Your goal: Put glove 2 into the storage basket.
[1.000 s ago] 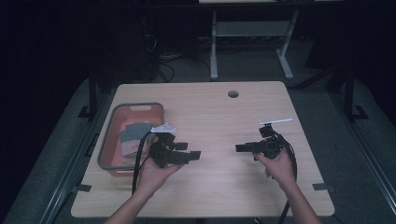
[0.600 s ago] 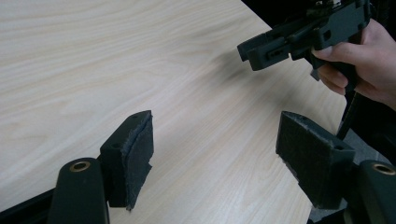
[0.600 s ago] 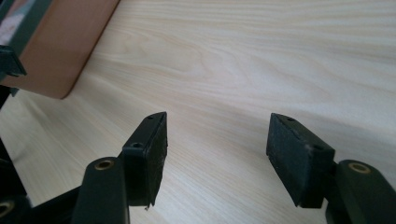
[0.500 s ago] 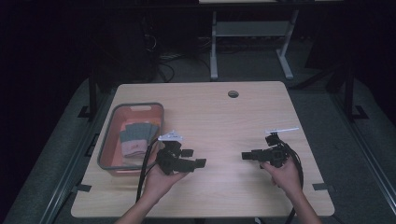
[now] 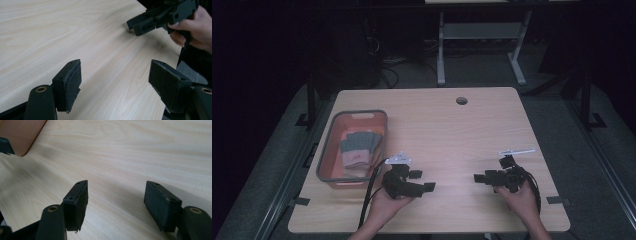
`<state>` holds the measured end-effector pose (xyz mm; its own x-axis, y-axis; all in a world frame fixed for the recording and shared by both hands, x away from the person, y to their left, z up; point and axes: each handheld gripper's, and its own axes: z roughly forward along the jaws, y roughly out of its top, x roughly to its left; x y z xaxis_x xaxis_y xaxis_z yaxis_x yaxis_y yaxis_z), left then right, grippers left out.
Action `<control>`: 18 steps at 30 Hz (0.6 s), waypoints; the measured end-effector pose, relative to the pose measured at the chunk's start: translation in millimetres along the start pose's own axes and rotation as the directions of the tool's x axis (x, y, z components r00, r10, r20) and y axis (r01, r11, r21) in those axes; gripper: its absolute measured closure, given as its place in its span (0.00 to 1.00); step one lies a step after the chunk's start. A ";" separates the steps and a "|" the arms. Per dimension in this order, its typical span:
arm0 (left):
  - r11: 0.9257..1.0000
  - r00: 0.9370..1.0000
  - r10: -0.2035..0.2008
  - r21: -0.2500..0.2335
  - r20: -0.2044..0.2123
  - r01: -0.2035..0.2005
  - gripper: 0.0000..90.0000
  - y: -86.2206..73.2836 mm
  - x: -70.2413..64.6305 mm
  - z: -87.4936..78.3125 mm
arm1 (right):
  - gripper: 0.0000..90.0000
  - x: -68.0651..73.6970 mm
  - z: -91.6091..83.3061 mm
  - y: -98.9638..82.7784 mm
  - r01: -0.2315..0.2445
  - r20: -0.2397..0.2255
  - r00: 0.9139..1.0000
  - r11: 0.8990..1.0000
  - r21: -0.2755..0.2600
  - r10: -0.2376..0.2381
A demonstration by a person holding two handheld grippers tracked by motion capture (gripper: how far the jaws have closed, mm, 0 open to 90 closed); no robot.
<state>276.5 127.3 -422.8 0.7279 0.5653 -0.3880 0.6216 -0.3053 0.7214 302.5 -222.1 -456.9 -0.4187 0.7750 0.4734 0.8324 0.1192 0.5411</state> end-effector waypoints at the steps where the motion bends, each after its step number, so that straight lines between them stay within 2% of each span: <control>1: 1.000 1.000 0.000 0.000 0.000 0.000 0.29 0.0 0.0 0.0 | 0.39 0.0 0.0 0.0 0.000 0.000 1.000 1.000 0.000 0.000; 4: 1.000 1.000 -0.006 -0.006 0.016 0.006 0.29 -5.7 -1.8 -2.0 | 0.39 -1.4 -2.6 -8.0 0.002 0.007 1.000 1.000 -0.027 -0.002; 9: 0.999 0.999 0.033 -0.001 0.008 -0.033 0.29 -16.2 -9.1 -3.4 | 0.38 -1.6 -8.0 -12.3 0.014 0.020 1.000 0.999 -0.050 -0.013; 12: 0.999 0.999 0.039 -0.001 0.015 -0.039 0.29 -23.7 -10.2 -2.6 | 0.38 -1.7 -10.7 -16.3 0.009 0.012 1.000 0.997 -0.075 -0.009; 15: 0.999 0.998 0.052 0.005 0.023 -0.052 0.30 -27.7 -9.8 -2.1 | 0.38 -2.0 -11.8 -20.6 0.010 -0.003 1.000 0.997 -0.071 -0.010; 16: 0.995 0.996 0.092 0.026 0.002 -0.092 0.30 -29.0 -9.8 -2.2 | 0.38 -1.4 -12.0 -21.8 0.014 0.003 1.000 0.998 -0.069 -0.014; 17: 0.993 0.994 0.112 0.030 -0.012 -0.111 0.30 -29.0 -9.5 -3.7 | 0.38 -1.2 -12.1 -22.1 0.021 0.007 1.000 0.998 -0.066 -0.020; 18: 0.993 0.993 0.114 0.026 -0.012 -0.114 0.30 -29.0 -9.3 -4.4 | 0.38 0.1 -12.5 -22.3 0.028 0.016 1.000 0.997 -0.066 -0.027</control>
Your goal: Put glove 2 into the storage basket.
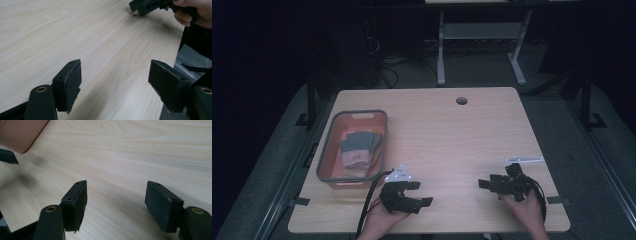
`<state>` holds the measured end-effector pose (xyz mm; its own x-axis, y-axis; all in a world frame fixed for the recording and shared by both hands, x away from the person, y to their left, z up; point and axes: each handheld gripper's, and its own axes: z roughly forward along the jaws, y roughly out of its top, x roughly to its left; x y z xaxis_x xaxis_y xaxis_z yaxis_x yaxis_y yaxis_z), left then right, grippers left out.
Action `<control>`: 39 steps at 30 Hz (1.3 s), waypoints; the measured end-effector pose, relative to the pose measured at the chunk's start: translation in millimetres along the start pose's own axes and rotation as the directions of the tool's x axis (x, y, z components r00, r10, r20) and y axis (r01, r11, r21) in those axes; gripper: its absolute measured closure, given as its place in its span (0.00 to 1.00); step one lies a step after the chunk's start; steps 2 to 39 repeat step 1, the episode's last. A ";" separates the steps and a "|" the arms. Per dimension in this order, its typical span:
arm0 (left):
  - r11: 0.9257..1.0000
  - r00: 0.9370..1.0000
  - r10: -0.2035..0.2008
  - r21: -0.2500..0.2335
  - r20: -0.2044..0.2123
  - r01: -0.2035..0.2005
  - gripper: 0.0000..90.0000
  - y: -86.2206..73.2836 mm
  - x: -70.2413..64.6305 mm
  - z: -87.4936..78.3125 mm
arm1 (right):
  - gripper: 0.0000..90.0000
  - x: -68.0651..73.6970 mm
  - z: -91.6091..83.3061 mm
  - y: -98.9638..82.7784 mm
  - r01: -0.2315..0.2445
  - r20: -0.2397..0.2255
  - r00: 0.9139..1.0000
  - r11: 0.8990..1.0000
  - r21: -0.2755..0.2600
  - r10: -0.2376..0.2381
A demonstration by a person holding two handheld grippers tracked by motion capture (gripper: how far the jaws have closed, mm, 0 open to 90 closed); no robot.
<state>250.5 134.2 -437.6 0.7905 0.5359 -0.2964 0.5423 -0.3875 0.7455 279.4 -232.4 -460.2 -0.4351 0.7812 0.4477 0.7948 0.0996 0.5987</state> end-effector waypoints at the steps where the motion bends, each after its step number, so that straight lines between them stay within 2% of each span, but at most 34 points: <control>1: 1.000 1.000 0.000 0.000 0.000 0.000 0.30 0.0 0.0 0.0 | 0.37 0.1 -0.2 0.1 0.007 -0.005 1.000 1.000 -0.005 -0.007; 39: 1.000 1.000 0.000 0.000 0.000 0.000 0.30 0.0 0.0 0.0 | 0.37 0.1 -0.2 0.1 0.007 -0.005 1.000 1.000 -0.005 -0.007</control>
